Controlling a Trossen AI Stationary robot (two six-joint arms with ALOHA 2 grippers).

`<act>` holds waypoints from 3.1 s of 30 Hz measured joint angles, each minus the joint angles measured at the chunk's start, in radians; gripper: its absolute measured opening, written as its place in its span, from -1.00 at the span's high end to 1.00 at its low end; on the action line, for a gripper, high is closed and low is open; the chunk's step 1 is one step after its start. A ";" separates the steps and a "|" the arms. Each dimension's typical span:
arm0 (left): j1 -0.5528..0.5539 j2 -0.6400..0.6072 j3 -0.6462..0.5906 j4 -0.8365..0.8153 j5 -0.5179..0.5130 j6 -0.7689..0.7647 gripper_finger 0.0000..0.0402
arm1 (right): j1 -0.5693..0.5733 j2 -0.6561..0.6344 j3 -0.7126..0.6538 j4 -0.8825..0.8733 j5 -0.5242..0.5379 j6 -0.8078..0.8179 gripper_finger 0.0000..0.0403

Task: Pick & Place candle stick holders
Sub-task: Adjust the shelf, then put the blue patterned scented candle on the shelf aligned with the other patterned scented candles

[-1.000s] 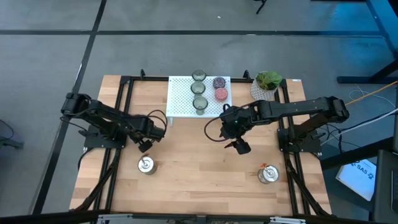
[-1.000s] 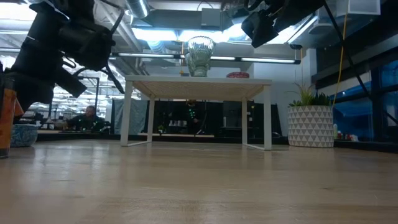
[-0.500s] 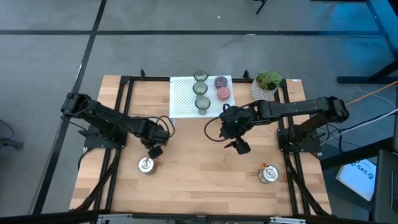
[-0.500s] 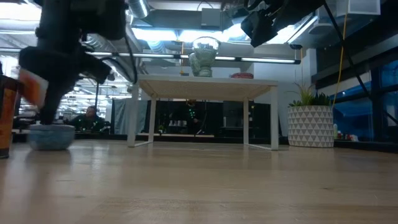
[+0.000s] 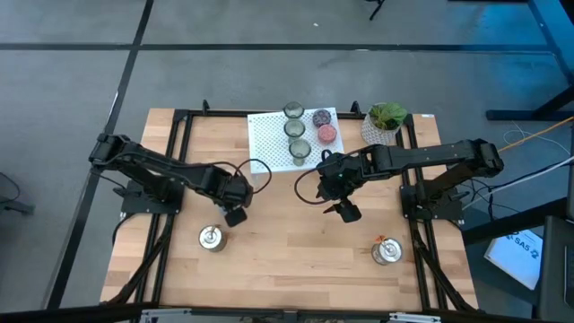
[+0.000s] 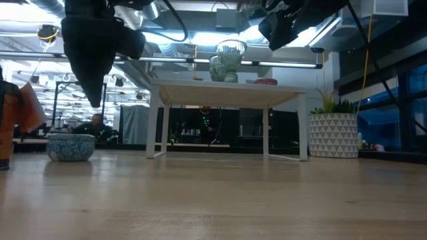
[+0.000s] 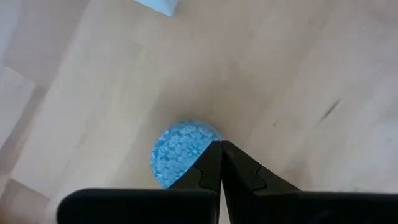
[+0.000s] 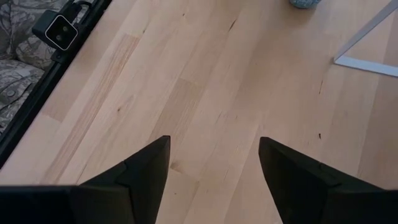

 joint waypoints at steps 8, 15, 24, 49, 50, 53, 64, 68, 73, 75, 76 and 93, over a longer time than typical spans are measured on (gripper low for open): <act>-0.020 0.000 0.007 0.082 -0.026 0.104 0.99 | 0.000 -0.004 0.000 -0.056 0.001 -0.068 -0.20; -0.077 0.000 0.008 0.041 -0.073 0.229 0.99 | 0.000 -0.058 0.000 -0.120 0.000 -0.051 -0.03; -0.118 -0.001 -0.018 0.026 -0.140 0.237 0.99 | 0.021 -0.147 -0.012 -0.187 0.003 0.085 0.24; -0.034 -0.001 -0.019 0.255 -0.356 0.300 0.99 | 0.120 -0.378 -0.444 0.300 0.282 0.330 0.98; -0.026 -0.001 -0.019 0.255 -0.363 0.304 0.99 | 0.126 -0.378 -0.454 0.315 0.282 0.332 0.98; -0.005 -0.001 -0.019 0.254 -0.370 0.307 0.99 | 0.140 -0.378 -0.468 0.331 0.282 0.340 0.99; 0.065 -0.001 -0.019 0.253 -0.398 0.339 0.99 | 0.189 -0.368 -0.468 0.378 0.284 0.344 0.99; 0.088 -0.001 -0.019 0.252 -0.401 0.351 0.99 | 0.196 -0.347 -0.468 0.399 0.284 0.343 0.99; 0.109 -0.001 -0.019 0.250 -0.403 0.360 0.99 | 0.196 -0.318 -0.468 0.406 0.284 0.341 0.99; 0.114 -0.001 -0.019 0.250 -0.412 0.360 0.99 | 0.196 -0.310 -0.468 0.406 0.284 0.341 0.99; 0.116 -0.001 -0.019 0.250 -0.418 0.360 0.99 | 0.196 -0.307 -0.468 0.406 0.284 0.339 0.99; 0.114 -0.002 -0.019 0.205 -0.420 0.377 0.99 | 0.196 -0.301 -0.468 0.415 0.300 0.333 0.99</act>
